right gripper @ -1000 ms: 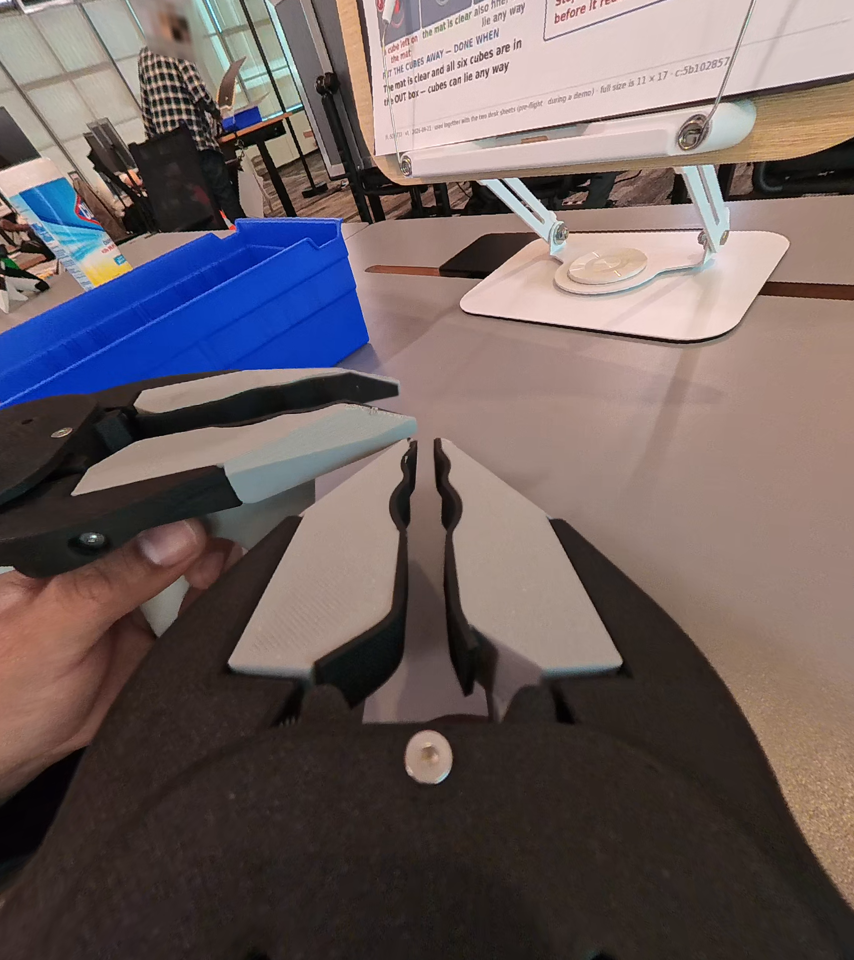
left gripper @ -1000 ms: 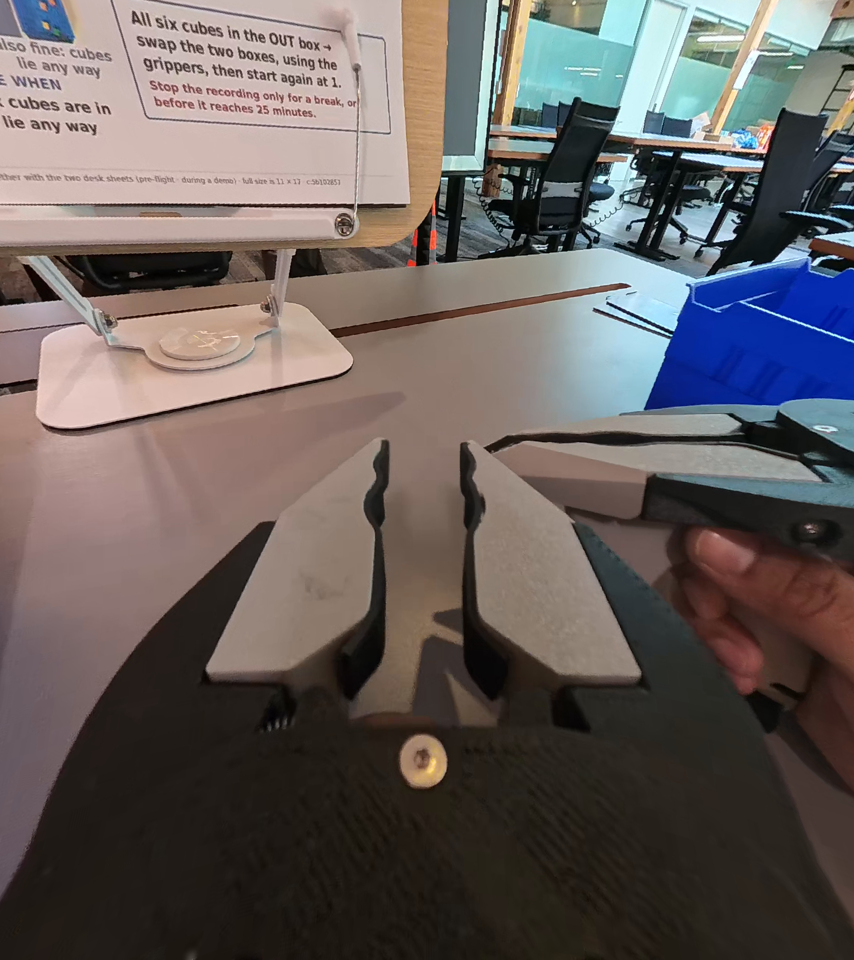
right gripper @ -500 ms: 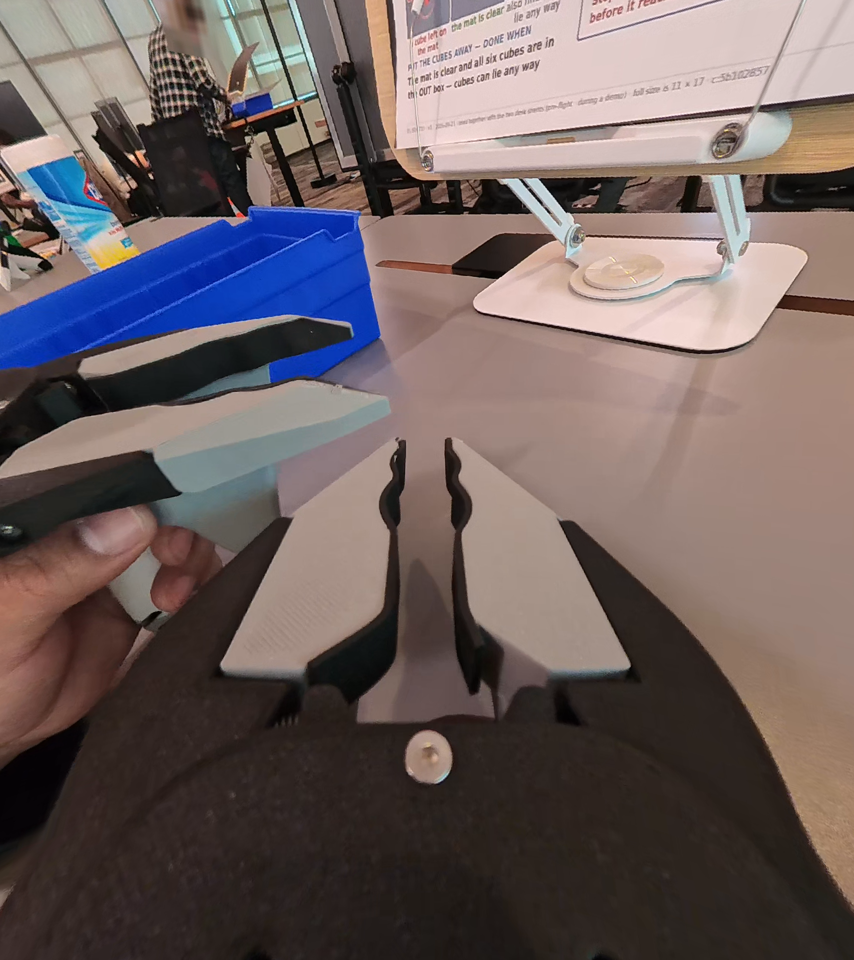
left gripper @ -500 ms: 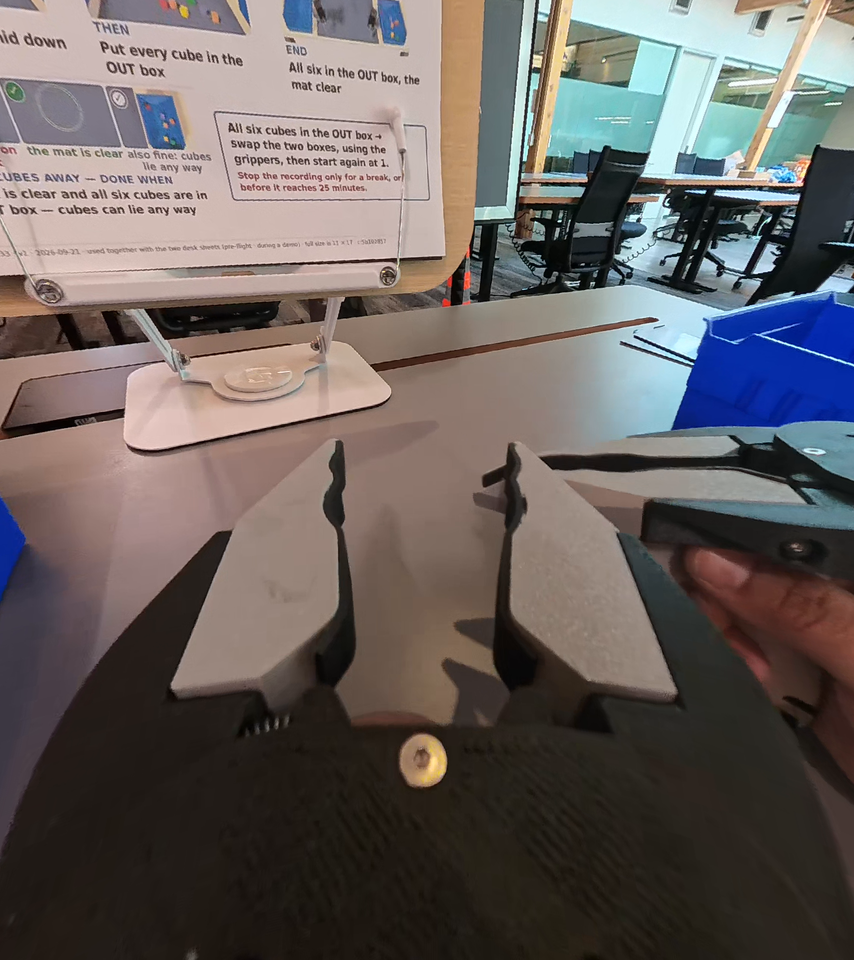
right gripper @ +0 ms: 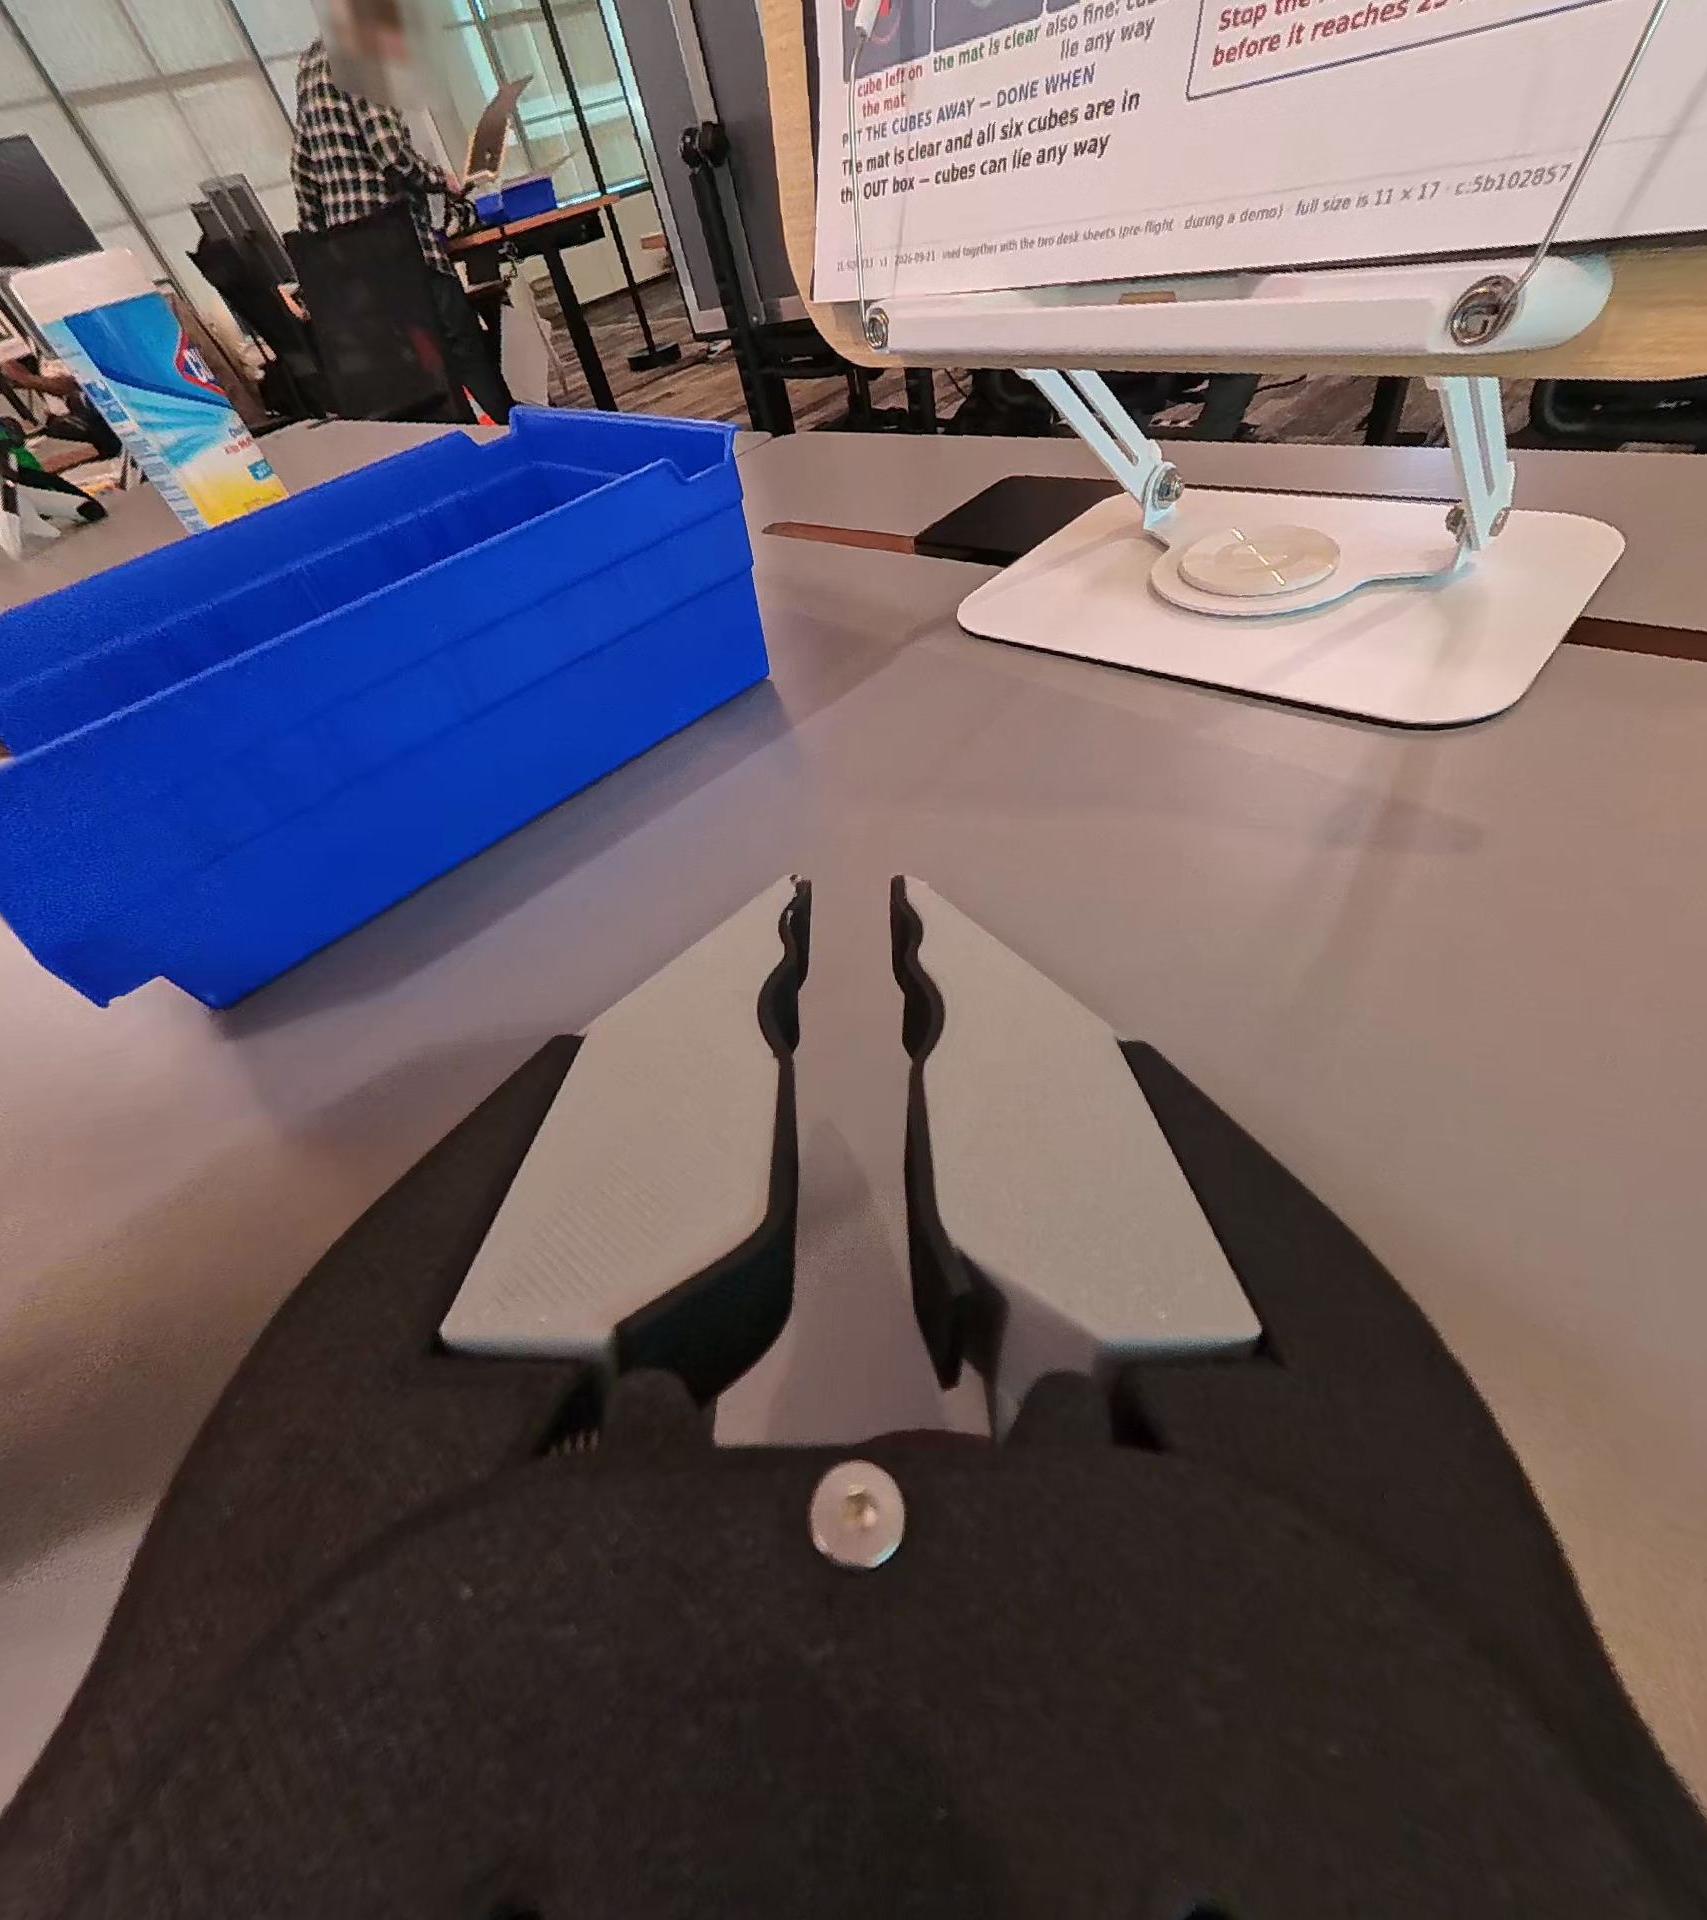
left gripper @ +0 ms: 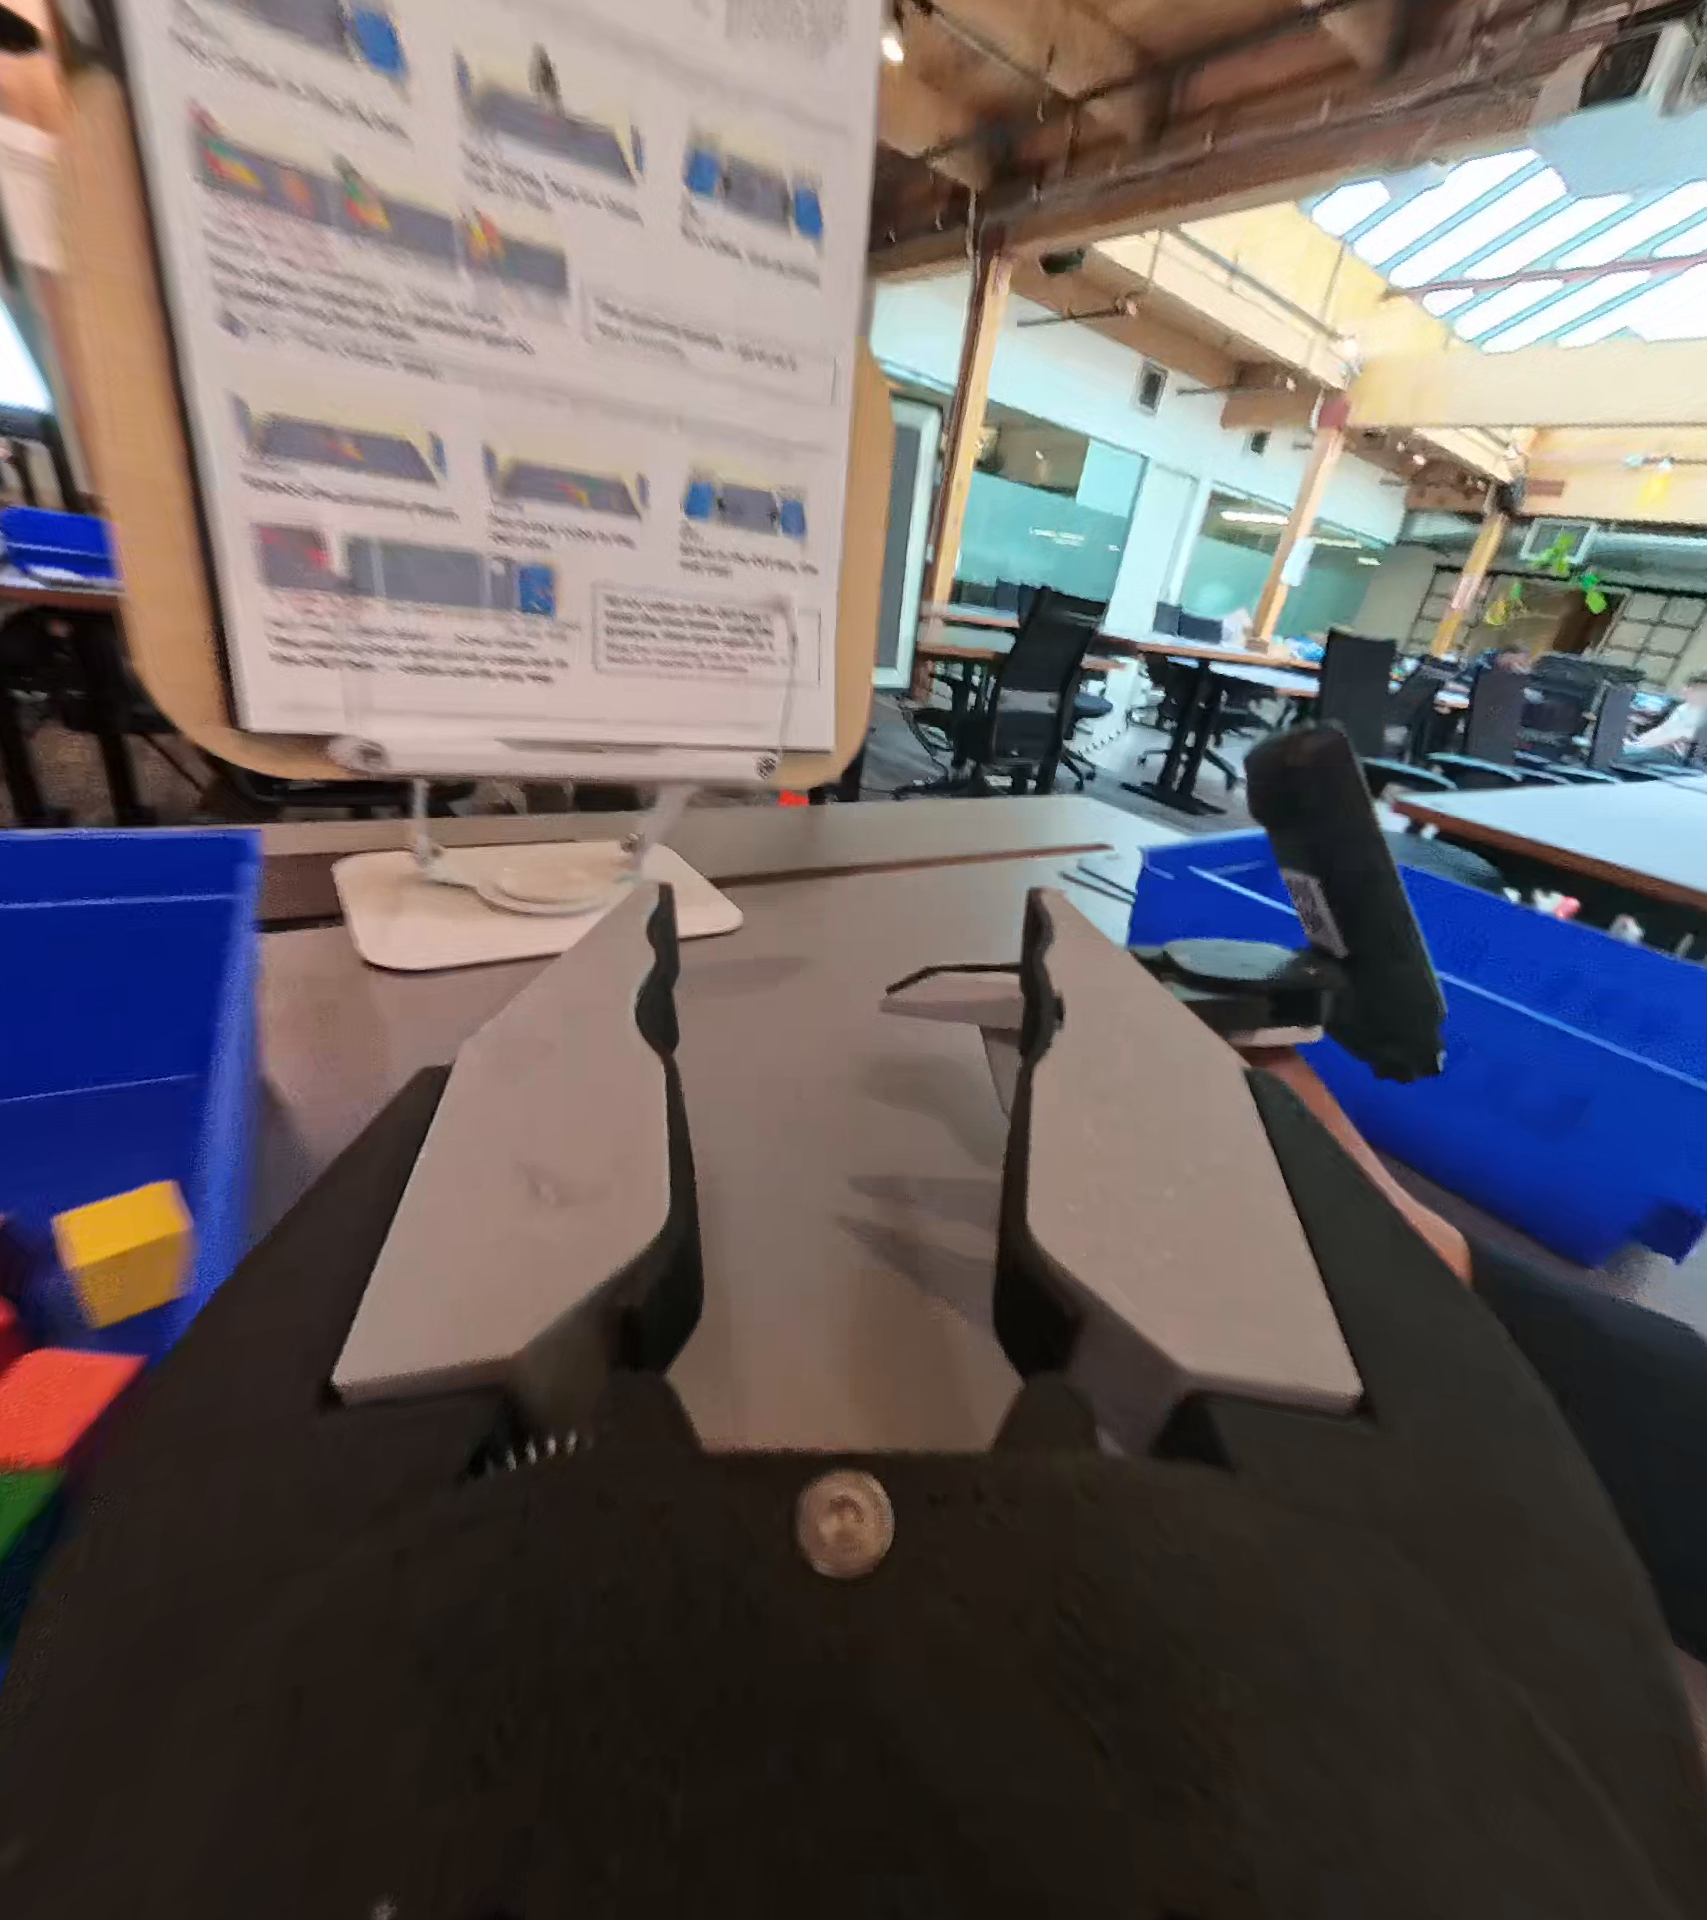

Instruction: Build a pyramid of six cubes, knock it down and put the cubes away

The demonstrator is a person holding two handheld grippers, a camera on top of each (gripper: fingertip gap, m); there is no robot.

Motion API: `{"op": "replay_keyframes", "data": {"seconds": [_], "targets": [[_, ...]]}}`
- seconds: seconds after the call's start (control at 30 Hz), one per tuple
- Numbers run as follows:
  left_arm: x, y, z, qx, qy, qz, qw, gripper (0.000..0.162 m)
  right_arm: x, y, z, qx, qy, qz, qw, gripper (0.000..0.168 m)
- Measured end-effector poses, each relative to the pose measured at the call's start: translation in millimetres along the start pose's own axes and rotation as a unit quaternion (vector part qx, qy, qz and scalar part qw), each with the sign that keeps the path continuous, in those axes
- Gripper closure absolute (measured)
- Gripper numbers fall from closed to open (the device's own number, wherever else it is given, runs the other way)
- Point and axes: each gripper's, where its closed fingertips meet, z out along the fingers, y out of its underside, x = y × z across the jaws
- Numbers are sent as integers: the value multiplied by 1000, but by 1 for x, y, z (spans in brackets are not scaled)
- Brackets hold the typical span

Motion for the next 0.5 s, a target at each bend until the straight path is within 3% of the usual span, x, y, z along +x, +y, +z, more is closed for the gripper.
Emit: {"op": "replay_keyframes", "data": {"seconds": [0.03, 0.17, 0.27, 0.37, 0.43, 0.5], "targets": [[-10, -12, -13, 0, -14, -4, 1000, 101, -1, 0, 0, 0, -3, 1, 1000, 156], [-83, -59, -53, -45, -114, 24, 992, 87, -8, 0, 2, -2, -12, -6, 1000, 156], [-147, -74, -67, -108, -170, 79, 976, 98, -13, 1, 5, -7, -18, -15, 1000, 156], [-177, -48, -58, -214, -104, 39, 970, 107, -16, 2, 5, -9, -18, -23, 1000, 156], [-188, -14, -51, -309, -64, 8, 949, 102, -15, 1, 4, -8, -17, -25, 1000, 156], [-203, 15, -46, -376, -61, 32, 924, 98, -14, 1, 4, -7, -17, -21, 1000, 156]]}}
